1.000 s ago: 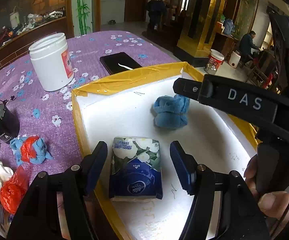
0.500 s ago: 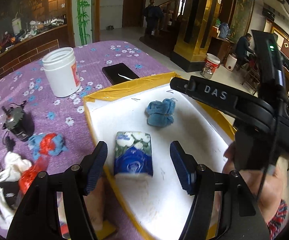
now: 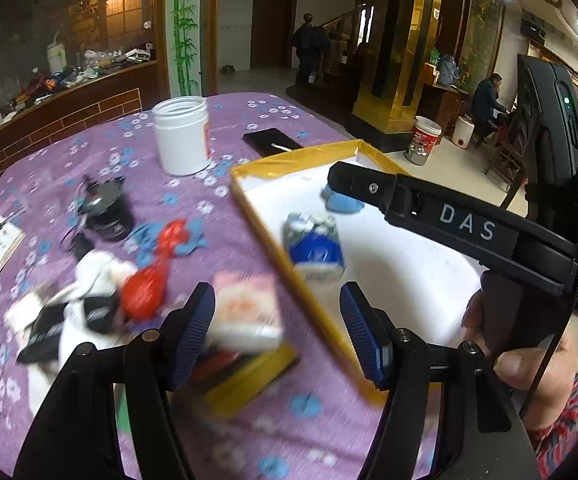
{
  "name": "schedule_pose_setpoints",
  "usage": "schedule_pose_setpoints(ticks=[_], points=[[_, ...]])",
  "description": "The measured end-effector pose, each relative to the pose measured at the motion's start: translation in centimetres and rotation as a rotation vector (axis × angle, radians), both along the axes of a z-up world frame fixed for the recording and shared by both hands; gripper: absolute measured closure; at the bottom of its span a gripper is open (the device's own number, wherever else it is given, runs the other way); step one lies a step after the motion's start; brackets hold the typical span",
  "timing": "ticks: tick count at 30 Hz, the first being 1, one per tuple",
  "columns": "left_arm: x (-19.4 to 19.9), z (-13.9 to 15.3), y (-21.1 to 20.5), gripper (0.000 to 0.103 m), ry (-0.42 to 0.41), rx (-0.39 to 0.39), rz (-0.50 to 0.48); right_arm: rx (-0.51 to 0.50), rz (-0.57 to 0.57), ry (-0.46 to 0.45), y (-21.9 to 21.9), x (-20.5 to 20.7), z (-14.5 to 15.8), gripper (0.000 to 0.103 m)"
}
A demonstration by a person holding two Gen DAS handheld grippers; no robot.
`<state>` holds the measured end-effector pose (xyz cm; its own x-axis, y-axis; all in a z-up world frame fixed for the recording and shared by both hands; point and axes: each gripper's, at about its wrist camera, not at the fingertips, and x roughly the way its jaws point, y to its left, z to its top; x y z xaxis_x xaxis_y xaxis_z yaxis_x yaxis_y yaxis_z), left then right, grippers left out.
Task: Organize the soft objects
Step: 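Move both grippers back over the table toward the remaining items, then grasp the white cloth with the left gripper while the right grasps the bagged sponge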
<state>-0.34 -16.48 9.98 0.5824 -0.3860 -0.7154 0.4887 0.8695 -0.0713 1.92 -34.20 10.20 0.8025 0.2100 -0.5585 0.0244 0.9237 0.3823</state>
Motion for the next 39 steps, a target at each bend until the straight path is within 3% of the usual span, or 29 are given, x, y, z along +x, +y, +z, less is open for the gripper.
schedule_pose_setpoints(ticks=[8, 12, 15, 19, 25, 28, 29, 31, 32, 35, 39], points=[[-3.1, -1.6, 7.6, 0.039, -0.048, 0.009, 0.096, -0.067, 0.158, -0.018, 6.8, -4.3, -0.8, 0.037], [-3.1, -2.8, 11.6, 0.028, -0.045, 0.002, 0.174, -0.126, 0.22, -0.028, 9.9, -6.1, -2.2, 0.032], [-2.3, -3.6, 13.3, 0.027, -0.04, 0.009, 0.221, -0.172, 0.287, -0.04, 12.1, -6.8, -3.7, 0.03], [-0.3, -4.7, 14.3, 0.027, 0.01, -0.004, 0.247, -0.185, 0.383, -0.018, 14.1, -6.9, -4.8, 0.03], [2.3, -6.0, 13.8, 0.028, 0.084, 0.021, 0.191, -0.135, 0.395, -0.05, 13.6, -7.2, -4.5, 0.024], [3.2, -6.8, 14.0, 0.028, 0.115, -0.011, 0.184, -0.129, 0.407, -0.054, 13.5, -7.3, -4.4, 0.024], [3.4, -7.0, 13.9, 0.035, 0.111, -0.016, 0.186, -0.128, 0.408, -0.058, 13.6, -7.4, -4.4, 0.024], [3.6, -7.5, 13.9, 0.064, 0.128, -0.007, 0.192, -0.125, 0.418, -0.06, 13.6, -7.4, -4.4, 0.024], [3.7, -7.8, 13.9, 0.084, 0.145, -0.015, 0.186, -0.126, 0.42, -0.058, 13.7, -7.3, -4.4, 0.024], [2.9, -7.8, 14.5, 0.092, 0.135, -0.039, 0.203, -0.118, 0.422, -0.056, 13.6, -7.2, -4.5, 0.023], [-0.2, -6.2, 15.9, 0.092, 0.104, -0.11, 0.201, -0.116, 0.423, -0.056, 13.6, -7.2, -4.6, 0.023]])
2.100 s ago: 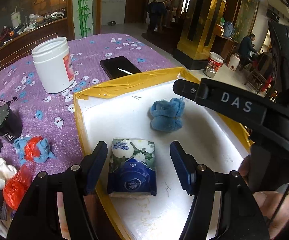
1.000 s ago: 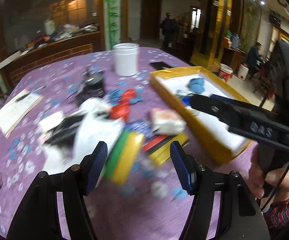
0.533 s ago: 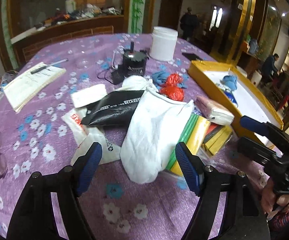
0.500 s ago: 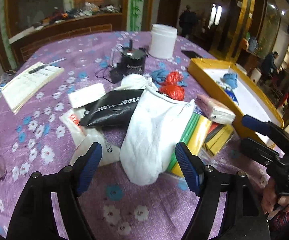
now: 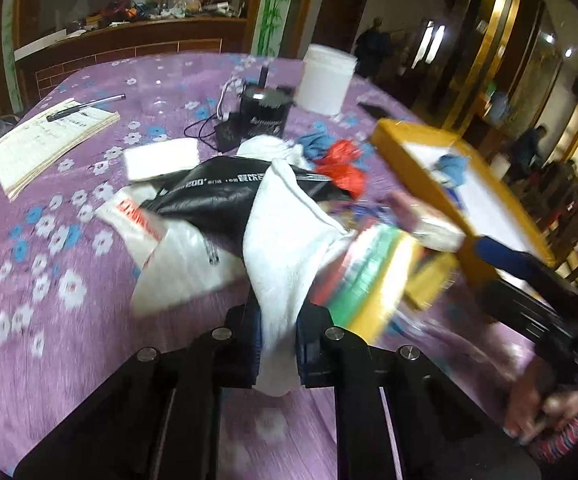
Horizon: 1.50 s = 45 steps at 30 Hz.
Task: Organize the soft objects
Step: 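Grasp the white cloth with the left gripper while the right grasps the bagged sponge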
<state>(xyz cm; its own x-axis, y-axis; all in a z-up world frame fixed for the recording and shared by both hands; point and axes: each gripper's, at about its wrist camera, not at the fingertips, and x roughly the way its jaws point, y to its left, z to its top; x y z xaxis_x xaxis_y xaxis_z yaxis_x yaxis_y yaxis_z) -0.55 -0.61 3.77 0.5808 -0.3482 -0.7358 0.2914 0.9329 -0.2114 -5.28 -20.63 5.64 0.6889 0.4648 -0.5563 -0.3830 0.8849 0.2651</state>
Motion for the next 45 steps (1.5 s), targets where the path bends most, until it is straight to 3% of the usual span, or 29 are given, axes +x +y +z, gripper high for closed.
schedule_pose_setpoints(ticks=[3, 8, 13, 17, 20, 23, 25, 29, 33, 37, 42, 44, 45], points=[[-2.6, 0.1, 1.2, 0.092, -0.022, 0.001, 0.022, -0.014, 0.008, -0.003, 0.3, 0.0, 0.0, 0.023], [-3.6, -1.3, 2.2, 0.092, 0.004, 0.016, 0.039, -0.069, 0.053, 0.022, 2.3, 0.1, 0.1, 0.022], [-3.1, -1.6, 3.4, 0.092, 0.007, -0.044, 0.078, -0.094, 0.059, 0.085, 4.7, 3.2, 1.0, 0.021], [-3.0, -1.6, 4.3, 0.092, 0.013, -0.079, 0.098, -0.132, 0.042, 0.136, 5.8, 5.6, -0.4, 0.019], [-3.0, -1.6, 4.9, 0.092, 0.017, -0.094, 0.114, -0.048, 0.193, 0.186, 6.2, 4.6, -1.1, 0.019], [-3.0, -1.6, 5.2, 0.092, 0.019, -0.119, 0.118, 0.028, 0.429, 0.227, 6.7, 1.6, -1.1, 0.02], [-3.0, -1.6, 5.0, 0.092, 0.014, -0.113, 0.119, 0.004, 0.524, 0.212, 6.9, -0.6, -0.8, 0.02], [-3.2, -1.5, 5.0, 0.092, 0.002, -0.106, 0.126, -0.145, 0.456, 0.132, 7.1, -1.6, -0.5, 0.018], [-3.1, -1.6, 5.2, 0.092, 0.009, -0.113, 0.133, -0.243, 0.488, 0.096, 8.3, -0.9, -0.5, 0.018], [-3.2, -1.6, 5.0, 0.092, 0.002, -0.1, 0.127, -0.33, 0.519, 0.142, 9.8, 1.6, -2.5, 0.016], [-3.1, -1.6, 4.8, 0.092, 0.005, -0.093, 0.121, -0.335, 0.514, 0.184, 10.3, 3.1, -4.5, 0.016], [-3.0, -1.7, 4.7, 0.092, 0.009, -0.087, 0.121, -0.342, 0.52, 0.181, 10.6, 2.9, -4.8, 0.02], [-3.0, -1.7, 4.6, 0.092, 0.012, -0.083, 0.121, -0.358, 0.522, 0.168, 10.8, 2.4, -4.8, 0.033]])
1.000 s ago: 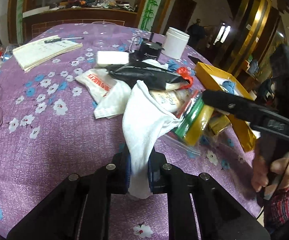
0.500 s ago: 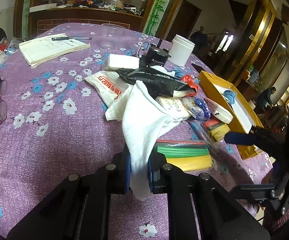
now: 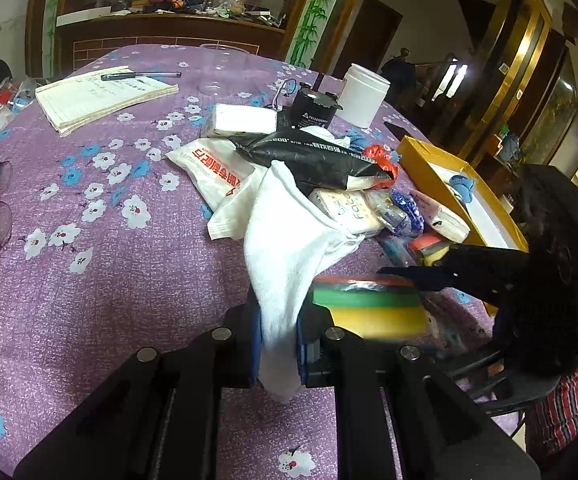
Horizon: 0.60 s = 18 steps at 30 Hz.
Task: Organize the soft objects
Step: 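Grasp the white cloth with the left gripper while the right grasps the bagged sponge, then carry both items into the white box and open both grippers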
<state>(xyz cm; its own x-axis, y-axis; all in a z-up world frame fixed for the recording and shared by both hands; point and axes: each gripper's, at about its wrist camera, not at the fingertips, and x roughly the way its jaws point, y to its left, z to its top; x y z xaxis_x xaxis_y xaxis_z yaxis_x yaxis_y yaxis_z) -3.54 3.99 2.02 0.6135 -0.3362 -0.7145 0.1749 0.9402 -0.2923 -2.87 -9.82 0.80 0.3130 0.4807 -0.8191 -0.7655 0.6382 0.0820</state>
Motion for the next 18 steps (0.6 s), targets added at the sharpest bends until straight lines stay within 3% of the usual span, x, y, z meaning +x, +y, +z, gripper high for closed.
schedule_pose_setpoints(ticks=[1, 4, 8, 18], points=[[0.1, -0.1, -0.1, 0.092, 0.005, 0.007, 0.001, -0.032, -0.014, -0.035, 0.1, -0.4, 0.0, 0.045], [0.3, -0.3, -0.3, 0.092, 0.021, 0.025, 0.002, -0.023, -0.034, -0.049, -0.1, -1.0, 0.3, 0.054], [0.4, -0.6, -0.9, 0.091, 0.033, 0.068, 0.004, 0.013, -0.091, -0.07, -1.5, -1.6, 1.0, 0.059], [-0.6, 0.3, -2.2, 0.091, -0.05, 0.135, 0.008, 0.245, -0.282, -0.094, -6.3, -0.5, 3.6, 0.062]])
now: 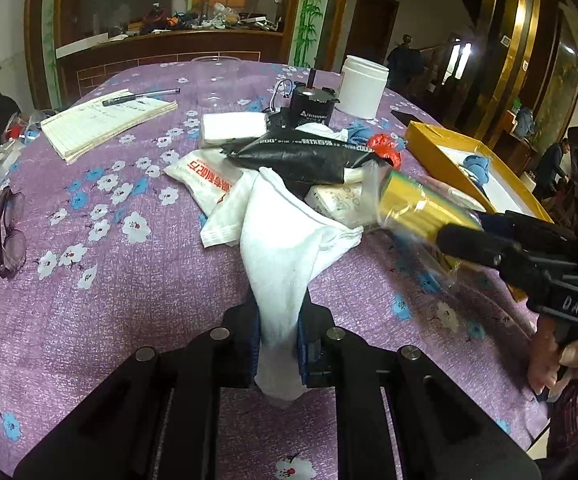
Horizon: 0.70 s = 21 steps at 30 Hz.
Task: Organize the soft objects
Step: 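Carry both items into the white box and open both grippers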
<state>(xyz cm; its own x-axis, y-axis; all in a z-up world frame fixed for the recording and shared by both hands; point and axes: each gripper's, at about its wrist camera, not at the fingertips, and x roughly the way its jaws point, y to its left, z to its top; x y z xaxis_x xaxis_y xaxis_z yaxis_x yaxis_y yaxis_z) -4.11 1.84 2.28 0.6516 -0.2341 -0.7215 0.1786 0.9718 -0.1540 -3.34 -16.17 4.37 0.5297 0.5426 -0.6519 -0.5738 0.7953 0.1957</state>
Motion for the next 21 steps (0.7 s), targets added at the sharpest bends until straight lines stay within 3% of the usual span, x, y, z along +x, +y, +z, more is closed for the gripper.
schedule_pose_setpoints(ticks=[11, 21], points=[[0.8, 2.4, -3.1, 0.091, -0.026, -0.066, -0.033, 0.158, -0.15, -0.018, -4.1, 1.3, 1.4, 0.062], [1.7, 4.0, -6.9, 0.091, -0.023, -0.063, -0.084, 0.21, -0.204, -0.028, -5.8, 1.4, 2.0, 0.062]])
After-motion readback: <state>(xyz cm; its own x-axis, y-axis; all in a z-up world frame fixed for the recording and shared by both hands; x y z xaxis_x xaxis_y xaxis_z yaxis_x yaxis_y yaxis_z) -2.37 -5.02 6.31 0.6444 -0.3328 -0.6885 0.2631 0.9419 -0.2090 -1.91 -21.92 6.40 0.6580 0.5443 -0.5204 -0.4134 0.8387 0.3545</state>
